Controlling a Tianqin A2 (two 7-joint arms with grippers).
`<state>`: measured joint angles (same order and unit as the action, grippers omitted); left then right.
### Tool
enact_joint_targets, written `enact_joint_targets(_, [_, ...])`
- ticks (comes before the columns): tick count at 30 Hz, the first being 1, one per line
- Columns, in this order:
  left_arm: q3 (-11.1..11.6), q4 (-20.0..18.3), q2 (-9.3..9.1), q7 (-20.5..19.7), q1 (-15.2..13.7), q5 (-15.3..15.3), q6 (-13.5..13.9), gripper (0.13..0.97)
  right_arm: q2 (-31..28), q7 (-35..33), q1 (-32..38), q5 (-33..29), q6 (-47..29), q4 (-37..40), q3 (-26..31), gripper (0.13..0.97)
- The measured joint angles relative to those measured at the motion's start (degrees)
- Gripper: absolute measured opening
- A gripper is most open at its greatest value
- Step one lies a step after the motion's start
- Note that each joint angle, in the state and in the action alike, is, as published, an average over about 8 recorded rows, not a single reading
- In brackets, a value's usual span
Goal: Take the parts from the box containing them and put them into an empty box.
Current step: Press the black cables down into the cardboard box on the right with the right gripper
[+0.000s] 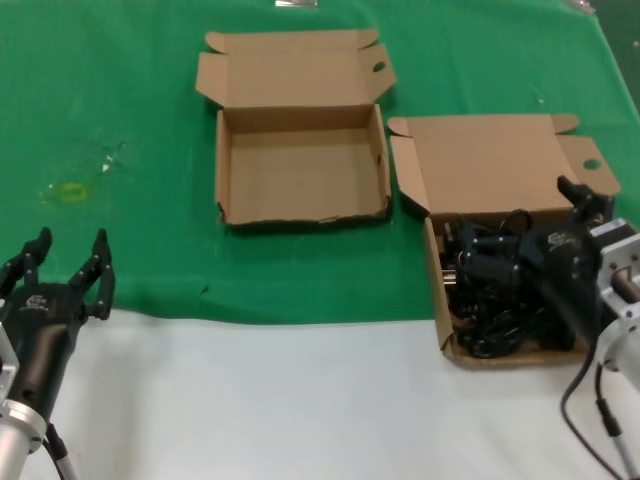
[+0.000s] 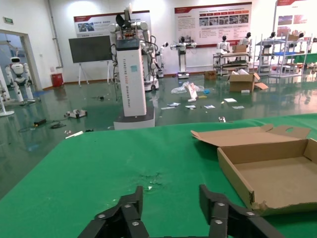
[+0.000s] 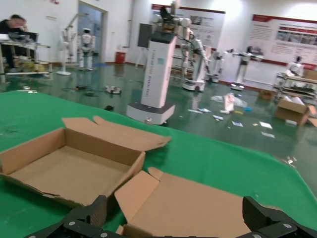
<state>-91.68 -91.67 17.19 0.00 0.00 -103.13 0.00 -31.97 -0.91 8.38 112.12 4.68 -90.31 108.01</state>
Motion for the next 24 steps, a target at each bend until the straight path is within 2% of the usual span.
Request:
enact_joint_targets(5, [0.00, 0.00, 0.00, 0.00, 0.00, 0.00, 0.00, 0.430, -6.79, 0.79, 2.52, 4.16, 0.44, -1.62, 4.48, 0.966])
enact_joint_targets(6, [0.00, 0.00, 0.00, 0.00, 0.00, 0.00, 0.00, 0.430, -8.22, 1.13, 3.22, 4.94, 0.29, -1.88, 5.47, 0.966])
enact_joint_targets(13, [0.00, 0.00, 0.00, 0.00, 0.00, 0.00, 0.00, 0.284, -18.59, 5.20, 10.42, 7.48, -3.82, -2.82, 13.49, 0.966])
enact_joint_targets(19, [0.00, 0.00, 0.00, 0.00, 0.00, 0.00, 0.00, 0.215, -24.84, 11.10, 17.50, 2.96, -12.07, -2.21, 18.03, 0.966])
enact_joint_targets(24, [0.00, 0.00, 0.00, 0.00, 0.00, 0.00, 0.00, 0.168, -27.09, 15.09, 22.40, -2.86, -21.74, -1.33, 18.69, 0.966])
